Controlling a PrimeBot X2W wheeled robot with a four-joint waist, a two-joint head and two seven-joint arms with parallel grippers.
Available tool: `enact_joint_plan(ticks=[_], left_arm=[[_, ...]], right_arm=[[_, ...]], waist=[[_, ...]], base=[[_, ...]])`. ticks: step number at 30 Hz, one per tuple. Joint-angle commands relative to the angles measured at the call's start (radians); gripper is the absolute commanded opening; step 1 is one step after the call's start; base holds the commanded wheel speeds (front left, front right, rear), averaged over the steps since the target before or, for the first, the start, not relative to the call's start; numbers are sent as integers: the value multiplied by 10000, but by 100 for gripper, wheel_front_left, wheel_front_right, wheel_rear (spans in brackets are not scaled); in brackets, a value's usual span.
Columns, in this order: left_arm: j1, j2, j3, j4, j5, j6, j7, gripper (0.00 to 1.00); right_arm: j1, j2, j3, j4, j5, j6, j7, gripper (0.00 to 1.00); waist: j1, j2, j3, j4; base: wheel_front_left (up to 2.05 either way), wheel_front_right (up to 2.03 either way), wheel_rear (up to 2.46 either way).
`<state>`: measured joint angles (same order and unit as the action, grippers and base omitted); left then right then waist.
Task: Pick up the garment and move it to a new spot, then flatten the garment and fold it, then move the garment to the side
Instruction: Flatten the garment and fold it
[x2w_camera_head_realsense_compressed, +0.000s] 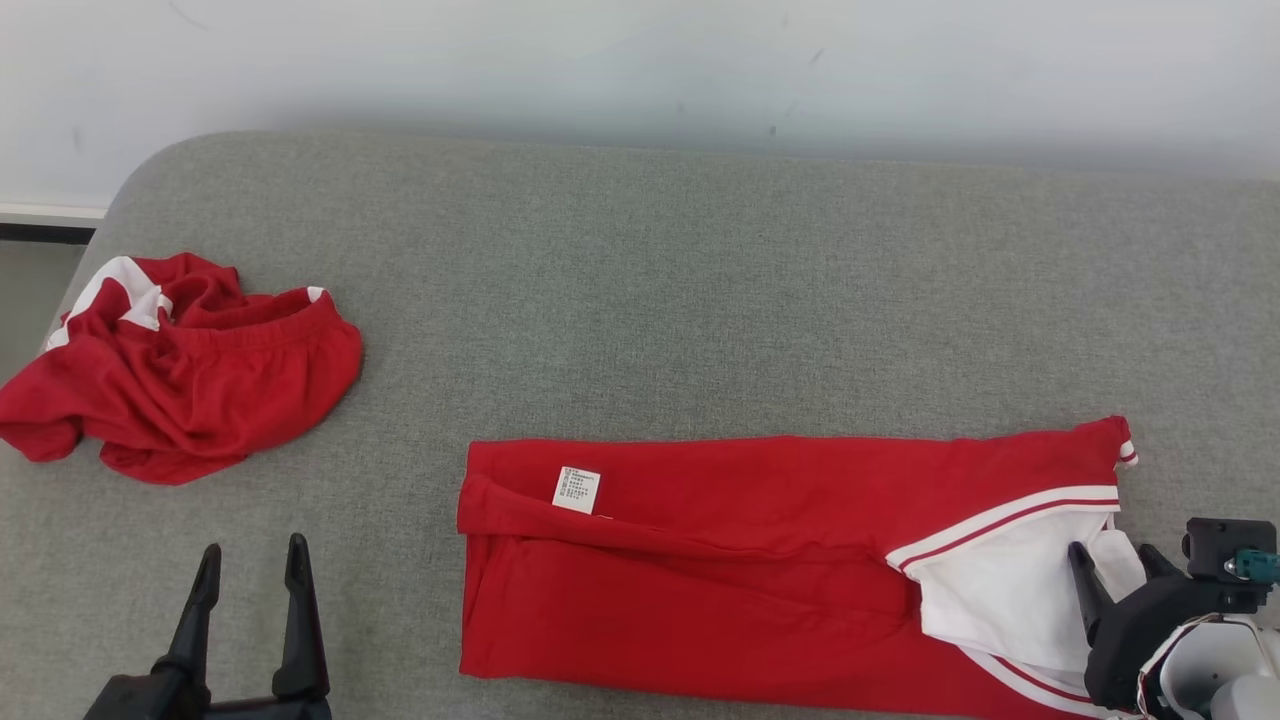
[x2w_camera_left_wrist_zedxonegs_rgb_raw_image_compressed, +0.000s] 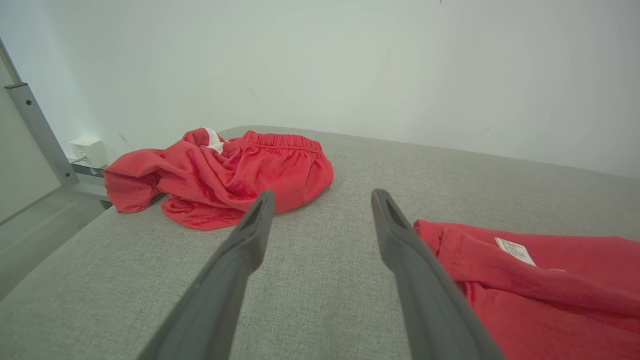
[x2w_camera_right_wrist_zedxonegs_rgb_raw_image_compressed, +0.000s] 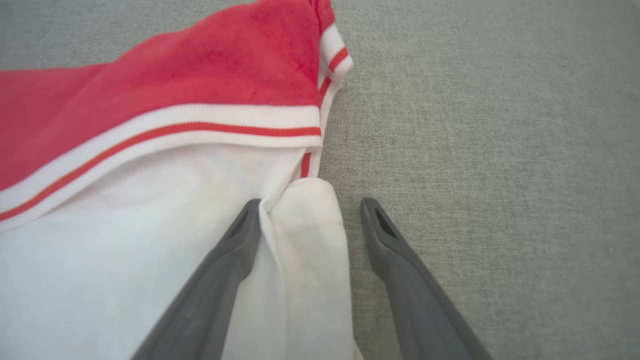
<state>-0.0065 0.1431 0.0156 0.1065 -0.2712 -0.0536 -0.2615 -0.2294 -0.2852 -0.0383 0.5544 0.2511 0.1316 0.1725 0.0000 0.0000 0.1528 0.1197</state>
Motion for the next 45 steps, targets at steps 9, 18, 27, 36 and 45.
enact_joint_plan(ticks=[9, 18, 27, 36, 45], left_arm=[[68, -223, 276, 194, 380, -246, -50, 100], [273, -377, 406, 256, 612, -341, -50, 100], [474, -462, 531, 345, 677, -418, -49, 100], [633, -540, 513, 453, 718, -493, -43, 100], [574, -589, 341, 617, 688, -544, -43, 100]], right_arm=[[153, 62, 779, 470, 963, -1, 219, 0], [-25, -978, -169, 871, 1041, -31, -195, 0], [81, -1391, -596, 138, 832, -25, 85, 0], [845, -606, 436, -3070, 1257, -24, 1105, 0], [1239, 365, 1770, -5603, 1572, -24, 2037, 0]], waist=[[0, 0, -278, -65], [0, 0, -607, -341], [0, 0, -951, -744], [0, 0, -1324, -1075], [0, 0, -1472, -847]], base=[[0, 0, 0], [0, 0, 0], [0, 0, 0], [0, 0, 0], [0, 0, 0]])
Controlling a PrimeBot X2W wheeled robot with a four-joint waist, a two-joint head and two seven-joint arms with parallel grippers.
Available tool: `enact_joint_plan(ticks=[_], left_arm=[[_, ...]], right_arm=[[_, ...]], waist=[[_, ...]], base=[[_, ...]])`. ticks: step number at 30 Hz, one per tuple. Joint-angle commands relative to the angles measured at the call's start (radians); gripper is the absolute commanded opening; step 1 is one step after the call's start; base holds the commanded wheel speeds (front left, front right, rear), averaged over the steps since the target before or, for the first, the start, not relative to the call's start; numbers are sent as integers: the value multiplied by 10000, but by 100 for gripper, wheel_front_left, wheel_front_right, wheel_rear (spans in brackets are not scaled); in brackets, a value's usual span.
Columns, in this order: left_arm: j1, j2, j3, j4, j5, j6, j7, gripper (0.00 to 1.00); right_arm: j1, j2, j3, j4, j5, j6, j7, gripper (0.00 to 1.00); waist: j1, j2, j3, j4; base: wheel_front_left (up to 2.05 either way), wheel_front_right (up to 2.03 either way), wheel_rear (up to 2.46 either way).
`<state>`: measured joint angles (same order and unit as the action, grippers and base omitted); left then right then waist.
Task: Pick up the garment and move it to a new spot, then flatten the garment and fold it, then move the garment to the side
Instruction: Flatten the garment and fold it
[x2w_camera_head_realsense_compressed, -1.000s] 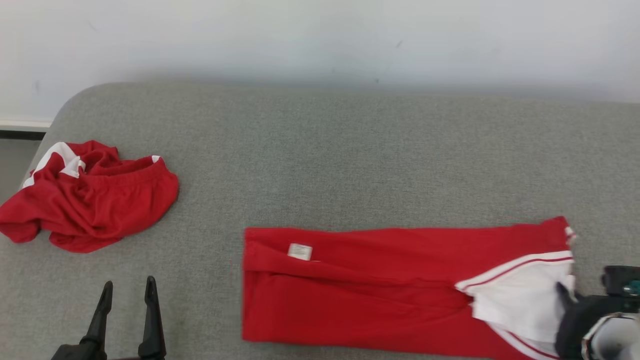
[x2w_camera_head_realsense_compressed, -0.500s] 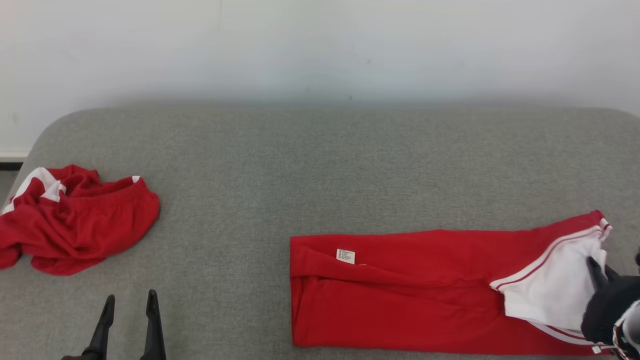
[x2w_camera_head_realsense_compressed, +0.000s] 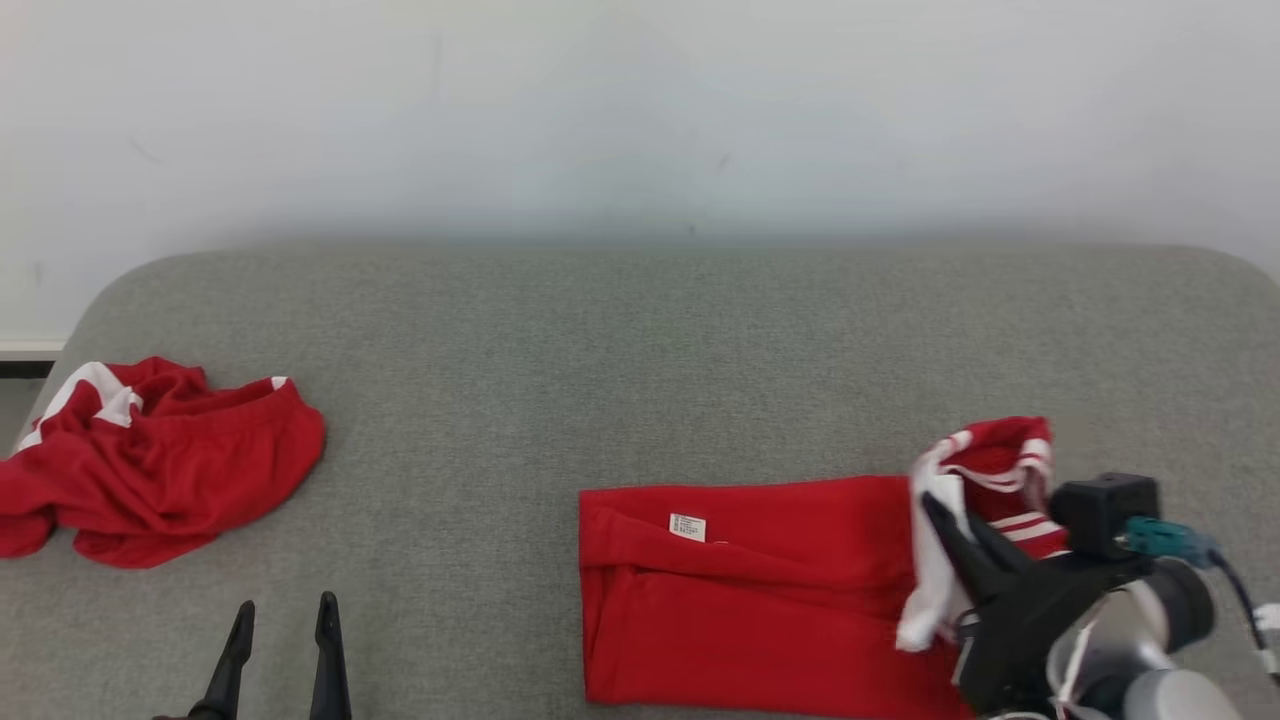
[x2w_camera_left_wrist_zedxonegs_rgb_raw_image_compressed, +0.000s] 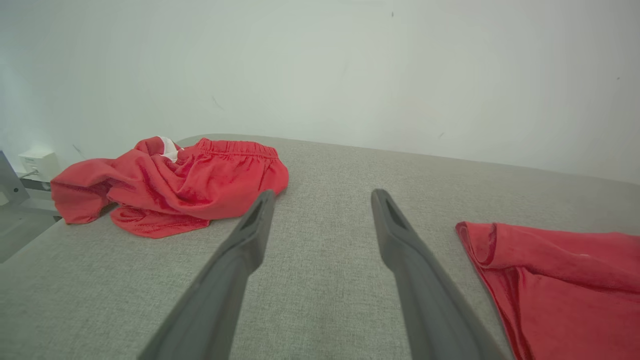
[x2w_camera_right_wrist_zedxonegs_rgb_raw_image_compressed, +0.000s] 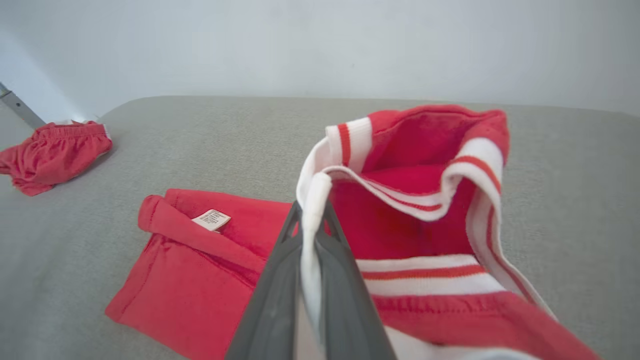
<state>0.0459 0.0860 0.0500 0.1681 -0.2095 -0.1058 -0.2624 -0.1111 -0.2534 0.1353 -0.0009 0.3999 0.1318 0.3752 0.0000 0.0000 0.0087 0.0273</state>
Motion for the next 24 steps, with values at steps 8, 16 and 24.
enact_joint_plan(ticks=[8, 16, 24], left_arm=[[-151, -67, -248, 251, 33, -54, -33, 100], [-400, -154, -635, 501, 20, -55, -33, 100], [-694, -191, -836, 812, -92, -105, -33, 100]], right_arm=[[-450, 928, 1185, -230, 48, -26, 193, 0], [-1216, 1555, 1802, 1147, -222, -26, -257, 0], [-1929, 1772, 2248, 2758, -602, -26, -1093, 100]], waist=[[0, 0, -91, 662], [0, 0, -3, 1264], [0, 0, 118, 1542]], base=[[0, 0, 0], [0, 0, 0], [0, 0, 0]])
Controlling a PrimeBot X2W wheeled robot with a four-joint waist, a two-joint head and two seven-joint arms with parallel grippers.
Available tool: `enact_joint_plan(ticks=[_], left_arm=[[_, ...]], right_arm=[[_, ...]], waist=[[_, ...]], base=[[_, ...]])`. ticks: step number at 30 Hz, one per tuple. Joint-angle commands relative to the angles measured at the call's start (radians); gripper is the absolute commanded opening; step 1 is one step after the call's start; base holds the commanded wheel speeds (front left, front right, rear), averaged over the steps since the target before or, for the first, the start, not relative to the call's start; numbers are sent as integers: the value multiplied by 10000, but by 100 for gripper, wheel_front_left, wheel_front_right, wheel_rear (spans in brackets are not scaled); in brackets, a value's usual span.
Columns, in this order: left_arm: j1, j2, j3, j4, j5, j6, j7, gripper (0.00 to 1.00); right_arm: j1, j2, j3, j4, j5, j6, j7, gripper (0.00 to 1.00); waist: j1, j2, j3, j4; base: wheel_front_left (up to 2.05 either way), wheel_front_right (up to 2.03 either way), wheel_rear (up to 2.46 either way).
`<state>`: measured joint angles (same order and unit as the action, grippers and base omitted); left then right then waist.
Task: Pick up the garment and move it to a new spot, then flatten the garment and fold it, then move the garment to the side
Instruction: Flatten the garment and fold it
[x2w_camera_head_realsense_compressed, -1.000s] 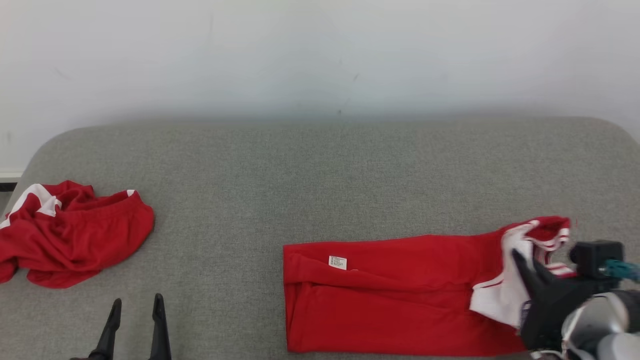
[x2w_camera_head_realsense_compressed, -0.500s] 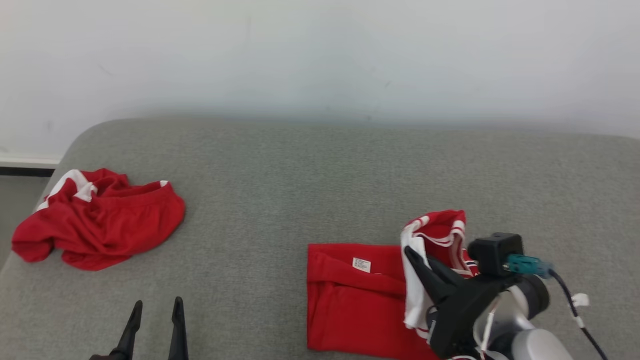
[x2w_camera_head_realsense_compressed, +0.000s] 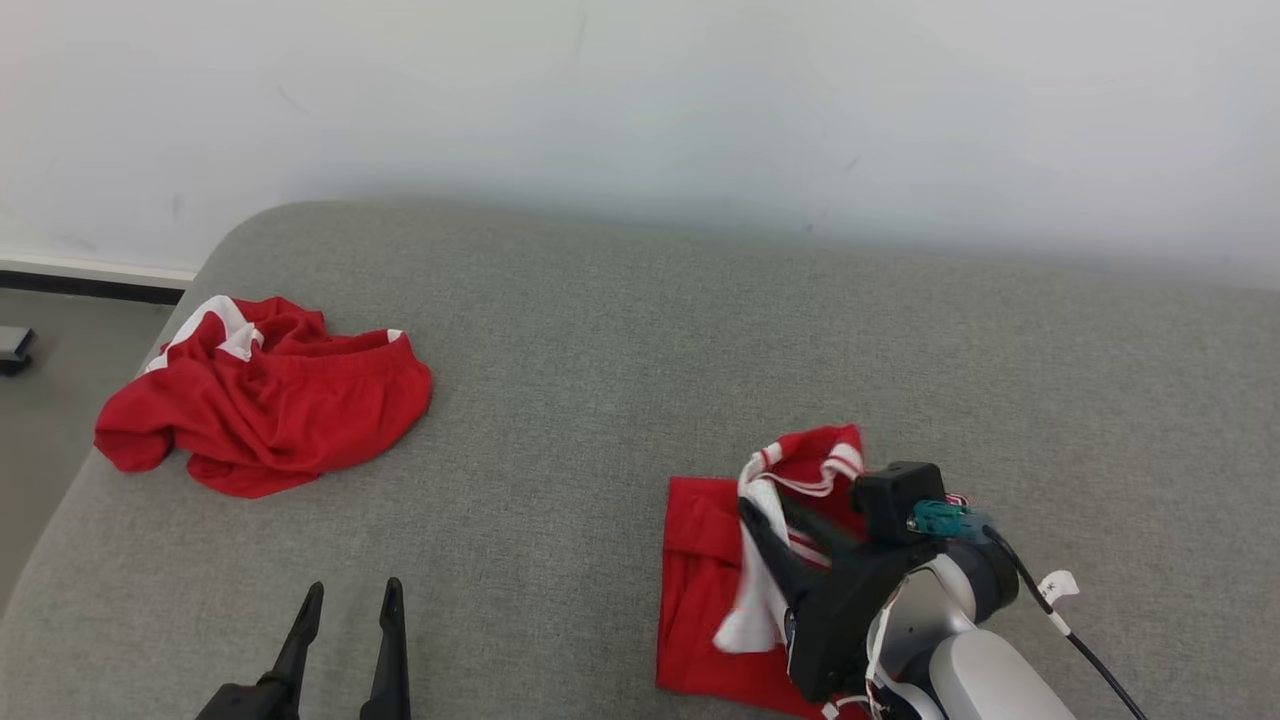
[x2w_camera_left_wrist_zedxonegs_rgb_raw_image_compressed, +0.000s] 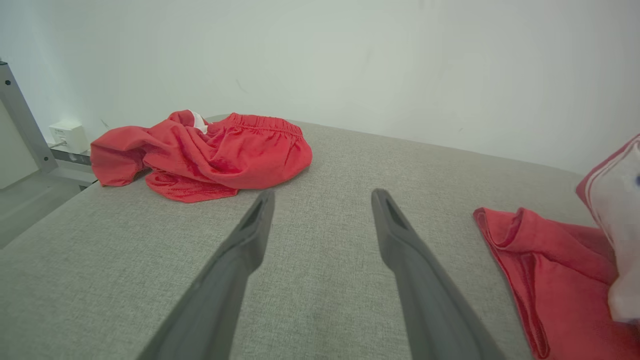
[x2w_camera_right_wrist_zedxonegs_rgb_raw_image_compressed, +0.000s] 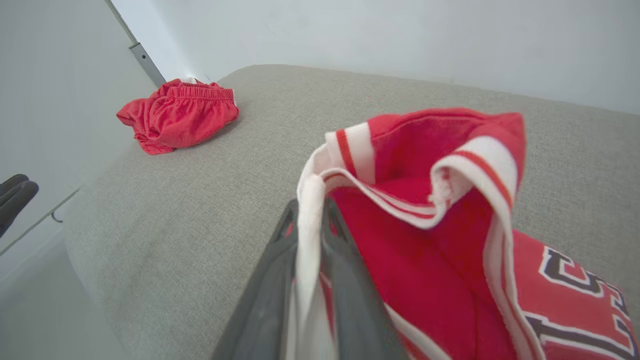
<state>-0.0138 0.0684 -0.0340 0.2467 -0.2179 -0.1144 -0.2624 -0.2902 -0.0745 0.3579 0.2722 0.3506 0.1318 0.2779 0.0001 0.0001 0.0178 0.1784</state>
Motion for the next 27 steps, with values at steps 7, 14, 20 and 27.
enact_joint_plan(ticks=[7, 14, 20, 27], left_arm=[[-45, 92, 156, 136, -91, -43, -33, 100], [197, 100, 258, -77, 22, 4, -33, 100], [373, 157, 409, -285, 55, 41, -33, 100], [597, 174, 480, -669, 253, 97, -33, 100]], right_arm=[[-292, -321, -62, 98, 24, -26, -1453, 100], [249, -811, -870, -747, -38, -26, -2726, 100], [1119, -935, -1929, -1628, -273, -26, -3395, 100], [2288, -664, -3000, -2431, -540, -26, -3921, 100]], waist=[[-1, -1, -57, -228], [-1, -1, -150, -664], [-1, -1, -152, -1032], [-1, -1, -160, -1368]], base=[[0, 0, 0], [0, 0, 0], [0, 0, 0], [0, 0, 0]])
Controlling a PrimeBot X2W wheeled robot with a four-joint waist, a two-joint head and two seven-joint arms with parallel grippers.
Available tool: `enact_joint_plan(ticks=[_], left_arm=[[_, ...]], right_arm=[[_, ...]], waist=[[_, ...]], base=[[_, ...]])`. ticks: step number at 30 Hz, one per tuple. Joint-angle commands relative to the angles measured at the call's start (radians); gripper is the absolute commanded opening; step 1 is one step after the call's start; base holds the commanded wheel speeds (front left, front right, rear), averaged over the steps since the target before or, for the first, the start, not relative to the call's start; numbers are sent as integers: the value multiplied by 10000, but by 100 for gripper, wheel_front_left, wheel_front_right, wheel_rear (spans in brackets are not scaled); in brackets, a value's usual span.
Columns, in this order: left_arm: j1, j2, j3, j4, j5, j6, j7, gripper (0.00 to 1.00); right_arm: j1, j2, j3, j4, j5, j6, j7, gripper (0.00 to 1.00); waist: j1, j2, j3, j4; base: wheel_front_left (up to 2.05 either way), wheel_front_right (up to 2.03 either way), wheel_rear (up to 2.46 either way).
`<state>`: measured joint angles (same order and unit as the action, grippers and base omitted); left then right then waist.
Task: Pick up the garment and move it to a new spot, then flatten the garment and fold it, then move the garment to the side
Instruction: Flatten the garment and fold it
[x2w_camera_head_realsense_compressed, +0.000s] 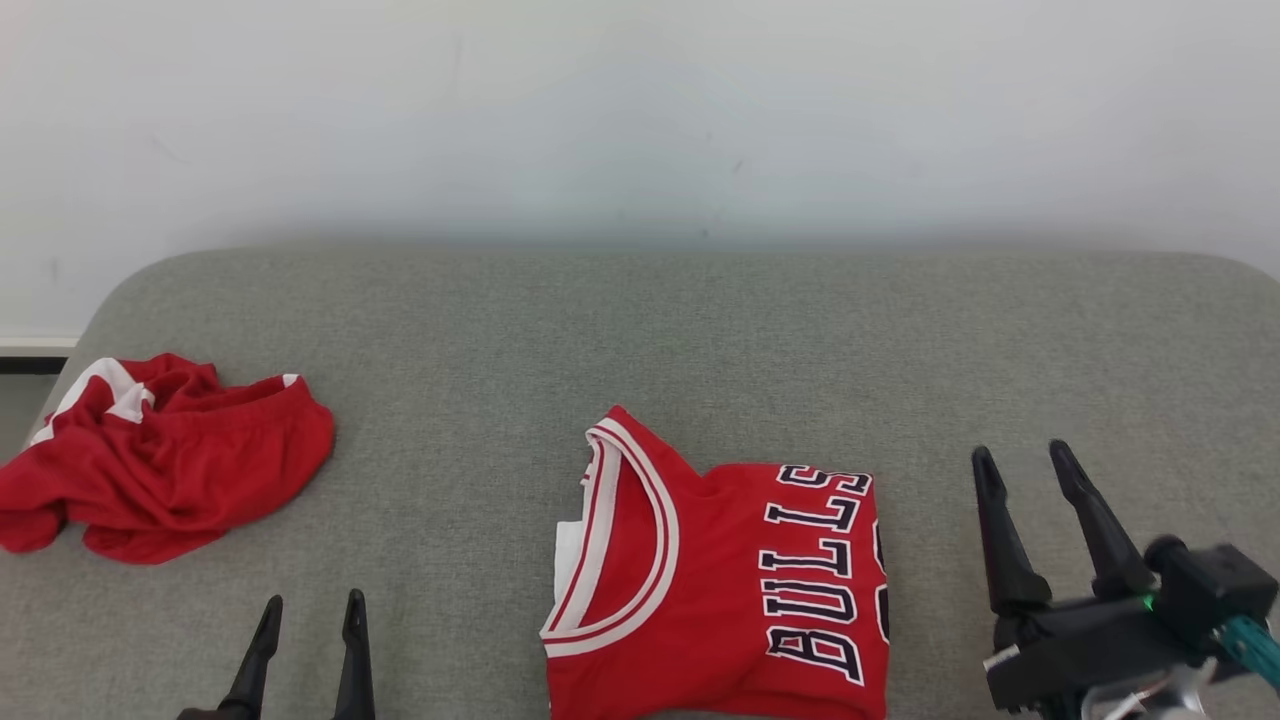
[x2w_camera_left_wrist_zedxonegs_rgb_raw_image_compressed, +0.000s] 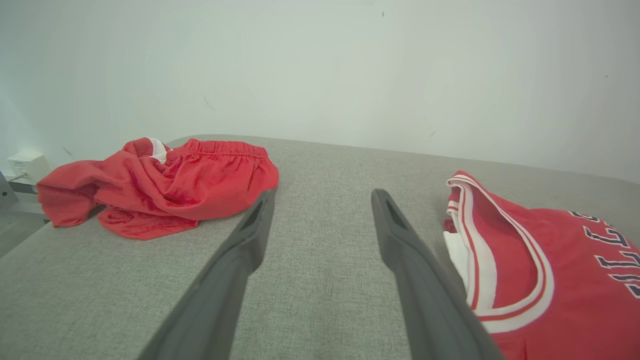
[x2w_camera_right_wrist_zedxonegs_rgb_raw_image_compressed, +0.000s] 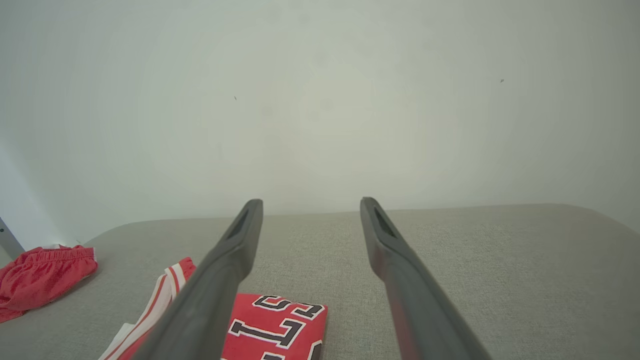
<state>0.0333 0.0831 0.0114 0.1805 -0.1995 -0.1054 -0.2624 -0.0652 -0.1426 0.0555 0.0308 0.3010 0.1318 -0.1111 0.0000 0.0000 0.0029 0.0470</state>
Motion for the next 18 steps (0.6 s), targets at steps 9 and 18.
enact_joint_plan(ticks=[9, 18], left_arm=[[337, 185, 135, -506, 267, 78, -33, 100], [548, 338, 234, -843, 358, 66, -33, 100]], right_arm=[[1358, 410, -799, -546, -299, -26, -482, 100], [2140, 616, -984, -690, -377, -26, -556, 100]], waist=[[0, 0, -142, -285], [0, 0, -275, -337]], base=[[0, 0, 0], [0, 0, 0]])
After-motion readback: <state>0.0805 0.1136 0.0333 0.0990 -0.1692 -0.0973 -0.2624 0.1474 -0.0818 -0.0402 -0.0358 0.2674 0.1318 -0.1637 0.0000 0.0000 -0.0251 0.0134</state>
